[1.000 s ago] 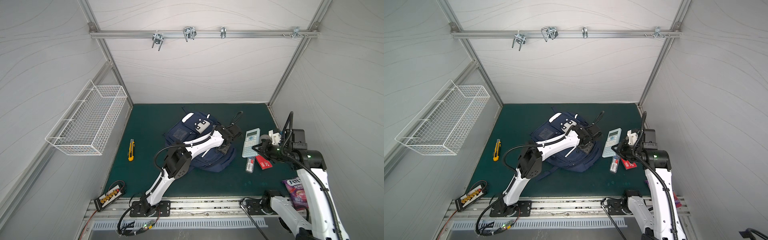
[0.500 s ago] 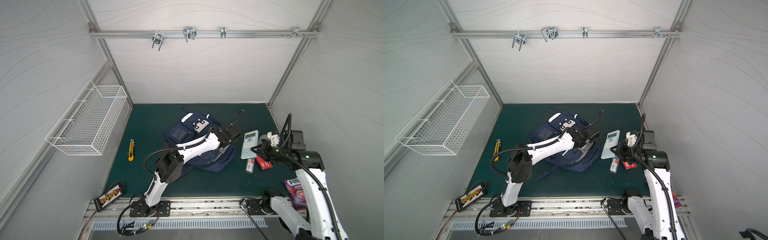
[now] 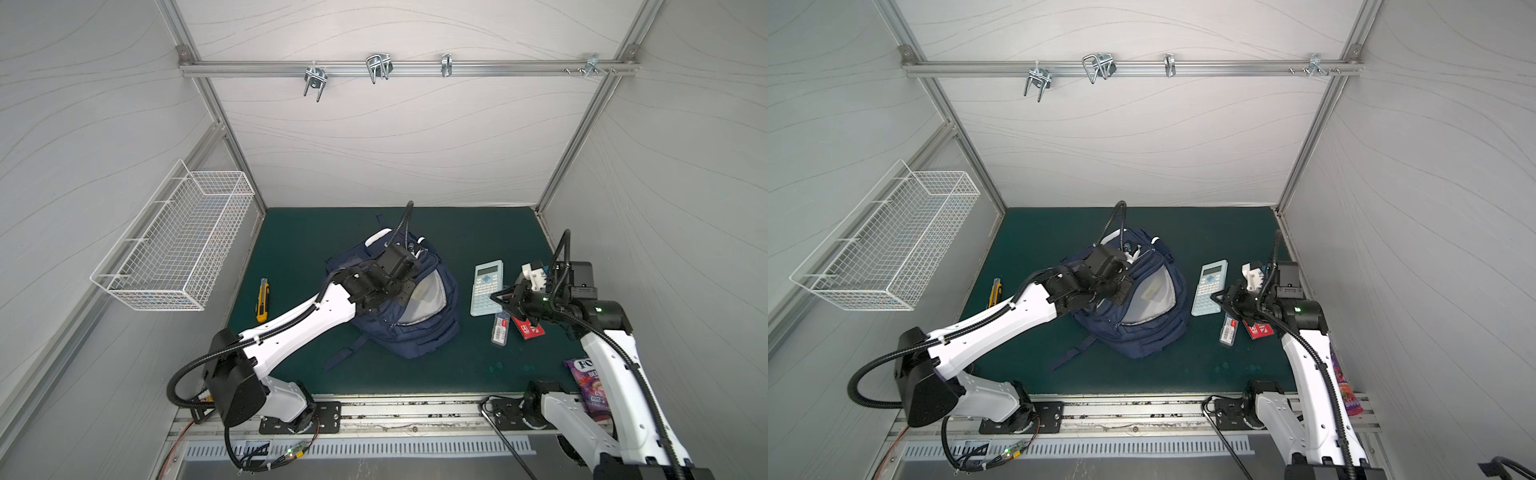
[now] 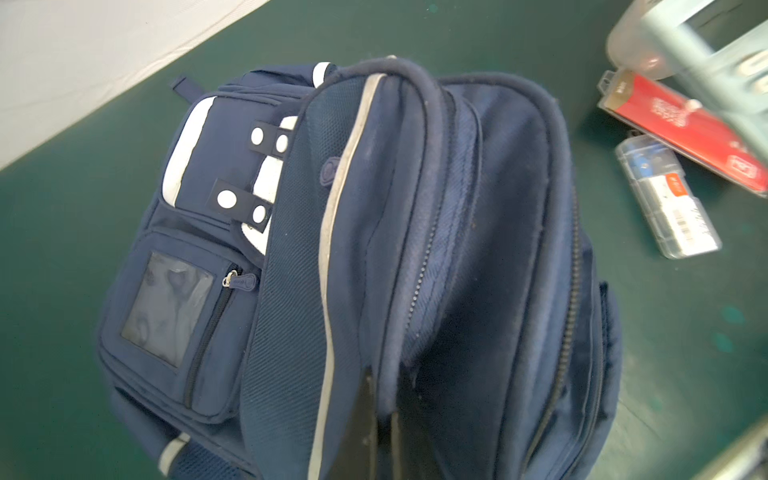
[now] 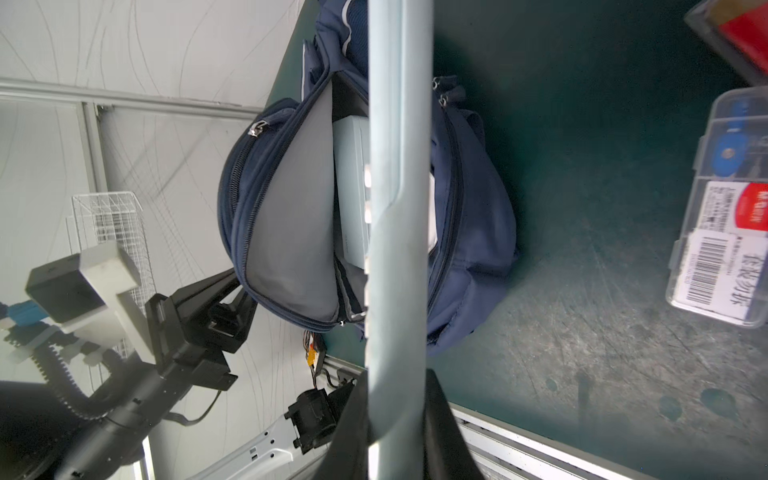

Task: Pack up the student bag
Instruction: 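Grasp the backpack's top opening with the left gripper while the right holds the calculator, then lower the calculator into the backpack opening with the right gripper while left holds it open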

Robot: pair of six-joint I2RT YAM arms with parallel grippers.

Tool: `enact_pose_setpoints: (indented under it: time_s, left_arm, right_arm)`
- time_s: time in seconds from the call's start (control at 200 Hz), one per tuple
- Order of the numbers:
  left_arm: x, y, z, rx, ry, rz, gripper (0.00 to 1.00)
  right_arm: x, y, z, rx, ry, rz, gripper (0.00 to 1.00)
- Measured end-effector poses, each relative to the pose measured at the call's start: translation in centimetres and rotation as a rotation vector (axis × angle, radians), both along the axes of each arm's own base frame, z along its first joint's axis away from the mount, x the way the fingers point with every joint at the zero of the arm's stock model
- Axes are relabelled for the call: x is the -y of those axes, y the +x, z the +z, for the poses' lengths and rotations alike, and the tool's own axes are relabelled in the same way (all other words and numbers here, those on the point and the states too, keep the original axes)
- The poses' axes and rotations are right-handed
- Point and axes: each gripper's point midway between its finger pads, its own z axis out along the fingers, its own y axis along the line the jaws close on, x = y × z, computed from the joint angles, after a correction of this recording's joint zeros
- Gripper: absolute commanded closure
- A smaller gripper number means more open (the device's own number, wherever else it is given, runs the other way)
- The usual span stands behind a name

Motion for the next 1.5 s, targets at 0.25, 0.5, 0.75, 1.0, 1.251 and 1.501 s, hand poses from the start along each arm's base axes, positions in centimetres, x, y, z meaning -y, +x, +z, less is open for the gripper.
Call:
enact_pose_setpoints:
  time_s: [0.25,0.5,0.75,1.0,1.251,1.501]
  left_arm:
    - [-2.0,-0.6,0.0,-0.002,-0.194,-0.007,1.00]
    - [-1.0,-0.6,1.0,0.004,-0.273,-0.060,1.00]
    - [-1.1,-0.7,1.4,0.033,-0.256,-0.097,1.00]
    - [-2.1,-1.0,1.9,0.053,-0.329,-0.098,1.00]
    - [-1.8,-1.3,2.0,0.042,-0.390,-0.104,1.00]
    - [-1.3,-1.6,2.3,0.039,-0.431,-0.127,1.00]
  right_arm:
    - [-5.9,-1.8,-0.5,0.018,0.014,0.220,1.00]
    - [-10.5,-3.1,-2.9,-0.026,-0.021,0.342,1.00]
    - [-11.8,-2.2,-3.7,-0.019,-0.033,0.340,1.00]
    - [-12.3,-1.5,-3.8,-0.014,-0.031,0.327,1.00]
    - [-12.8,-1.1,-3.8,-0.009,-0.032,0.324,1.00]
    - [-14.4,0.1,-5.4,-0.049,-0.043,0.315,1.00]
